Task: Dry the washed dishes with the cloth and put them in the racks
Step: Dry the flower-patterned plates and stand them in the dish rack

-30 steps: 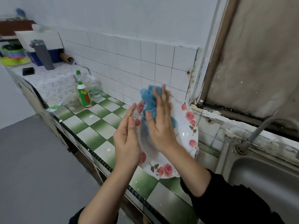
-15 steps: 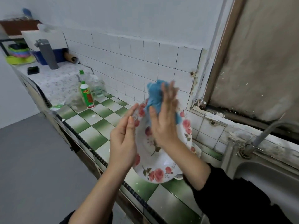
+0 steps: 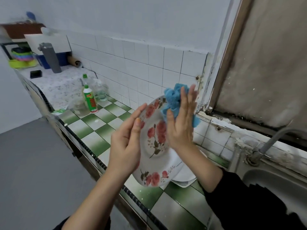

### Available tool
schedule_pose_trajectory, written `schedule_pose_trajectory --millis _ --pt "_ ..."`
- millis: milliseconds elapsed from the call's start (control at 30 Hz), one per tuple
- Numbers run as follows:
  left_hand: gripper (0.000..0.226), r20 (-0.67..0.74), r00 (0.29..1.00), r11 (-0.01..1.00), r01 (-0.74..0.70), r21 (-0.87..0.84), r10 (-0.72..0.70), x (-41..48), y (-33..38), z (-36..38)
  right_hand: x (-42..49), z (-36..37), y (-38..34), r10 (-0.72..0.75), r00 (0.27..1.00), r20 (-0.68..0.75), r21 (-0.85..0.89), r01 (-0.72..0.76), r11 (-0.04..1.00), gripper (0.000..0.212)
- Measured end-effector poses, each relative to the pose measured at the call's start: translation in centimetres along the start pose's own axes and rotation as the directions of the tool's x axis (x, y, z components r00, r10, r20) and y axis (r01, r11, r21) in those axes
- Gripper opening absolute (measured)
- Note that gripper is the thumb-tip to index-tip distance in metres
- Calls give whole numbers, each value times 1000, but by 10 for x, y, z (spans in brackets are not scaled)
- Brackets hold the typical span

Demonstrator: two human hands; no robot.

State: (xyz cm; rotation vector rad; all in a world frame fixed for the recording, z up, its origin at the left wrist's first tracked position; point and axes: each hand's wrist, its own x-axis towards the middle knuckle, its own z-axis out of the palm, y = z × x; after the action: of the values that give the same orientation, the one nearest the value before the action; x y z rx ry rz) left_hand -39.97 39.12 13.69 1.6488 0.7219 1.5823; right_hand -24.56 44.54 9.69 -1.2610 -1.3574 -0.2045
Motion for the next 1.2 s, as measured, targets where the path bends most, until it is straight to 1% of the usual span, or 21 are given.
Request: schedule_pose_trajectory --millis 33,100,167,233,267,300,367,433,500,567,600,667,733,800,867,900,933,1000,1100,1133,1200 --pt "32 -2 1000 1000 -7 14 7 1 0 4 -6 6 -18 -43 999 29 63 41 997 59" --pt "34 -60 998 1000 8 -26 -10 6 -1 5 -36 15 -43 -177 967 183 203 139 969 58" --pt "34 -127 991 996 20 -84 -31 14 -2 -6 -68 12 -41 -267 884 384 251 179 951 58" --pt "32 -166 986 999 -9 -44 2 19 -2 -19 -80 1 -14 -265 830 491 80 260 962 59" --pt "31 -169 986 1000 -11 -28 6 20 -1 -23 -79 -2 3 -224 836 502 -50 286 957 58" --pt "30 -167 986 1000 0 -27 -5 19 0 -25 -74 -5 20 -141 863 486 -164 249 955 58" --pt "30 -157 986 997 38 -64 -48 14 -4 -24 -53 -9 40 63 928 367 -245 31 969 61" --pt "28 -131 988 990 64 -126 -81 9 -7 -17 -27 -14 41 142 971 194 -167 -110 980 62" --pt "28 -83 994 988 64 -138 -76 4 -9 -7 -3 -15 27 155 986 57 -65 -151 986 64" --pt "29 -30 998 989 56 -139 -60 1 -8 5 5 -10 0 144 989 20 32 -144 989 67" --pt "29 -22 999 992 39 -121 -42 1 -8 10 1 -6 -16 94 994 46 77 -98 992 67" --pt "30 -55 998 995 24 -97 -29 6 -10 13 -22 3 -40 -67 978 197 178 32 983 65" --pt "30 -94 994 990 41 -133 -54 15 -11 6 -52 6 -41 -215 899 382 245 126 961 63" --pt "31 -135 990 996 15 -91 -27 24 -10 -7 -63 -2 -16 -300 800 520 130 273 953 62" --pt "33 -155 988 998 16 -57 -25 28 -11 -16 -56 -11 23 -298 768 567 -131 442 888 60" --pt "33 -159 986 997 38 -73 -49 28 -12 -17 -48 -15 40 -234 798 555 -246 426 871 61" --pt "33 -154 985 993 64 -97 -78 26 -14 -17 -38 -18 53 -145 850 507 -327 345 880 61" --pt "32 -135 985 987 92 -132 -110 20 -18 -11 -14 -23 63 -20 944 328 -357 144 923 63" --pt "31 -58 993 985 98 -141 -107 9 -19 5 14 -17 42 44 998 38 -187 -36 982 65" --pt "30 -31 995 988 88 -123 -93 6 -18 11 17 -12 26 49 999 -2 -118 -49 992 65" --pt "30 -17 998 995 59 -78 -61 6 -20 18 8 2 -6 -11 1000 23 -2 11 1000 65"
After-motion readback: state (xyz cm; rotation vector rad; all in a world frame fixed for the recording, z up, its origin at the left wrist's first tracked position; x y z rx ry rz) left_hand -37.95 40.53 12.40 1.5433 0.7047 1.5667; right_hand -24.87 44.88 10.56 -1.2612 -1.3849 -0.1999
